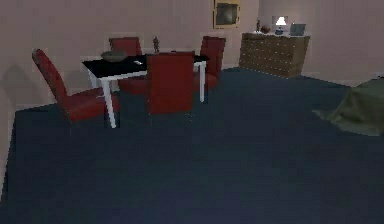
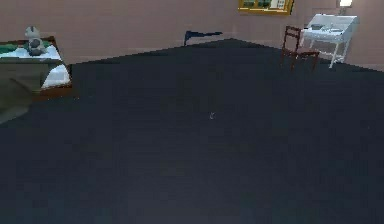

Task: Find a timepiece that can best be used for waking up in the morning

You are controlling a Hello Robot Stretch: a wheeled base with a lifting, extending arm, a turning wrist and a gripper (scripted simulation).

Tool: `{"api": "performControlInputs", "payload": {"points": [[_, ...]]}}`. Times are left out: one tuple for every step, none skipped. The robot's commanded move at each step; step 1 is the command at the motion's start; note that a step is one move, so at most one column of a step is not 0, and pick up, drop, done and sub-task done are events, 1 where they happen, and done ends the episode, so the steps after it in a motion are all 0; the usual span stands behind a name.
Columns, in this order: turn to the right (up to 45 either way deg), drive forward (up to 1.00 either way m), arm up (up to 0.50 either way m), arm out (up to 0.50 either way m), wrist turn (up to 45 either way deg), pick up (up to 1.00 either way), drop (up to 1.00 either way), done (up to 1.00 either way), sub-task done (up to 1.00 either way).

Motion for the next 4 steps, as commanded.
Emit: {"api": "performControlInputs", "payload": {"points": [[-21.0, 0.00, 0.00, 0.00, 0.0, 0.00, 0.00, 0.00, 0.00], [0.0, 1.00, 0.00, 0.00, 0.0, 0.00, 0.00, 0.00, 0.00], [0.0, 0.95, 0.00, 0.00, 0.0, 0.00, 0.00, 0.00, 0.00], [33.0, 0.00, 0.00, 0.00, 0.0, 0.00, 0.00, 0.00, 0.00]]}}
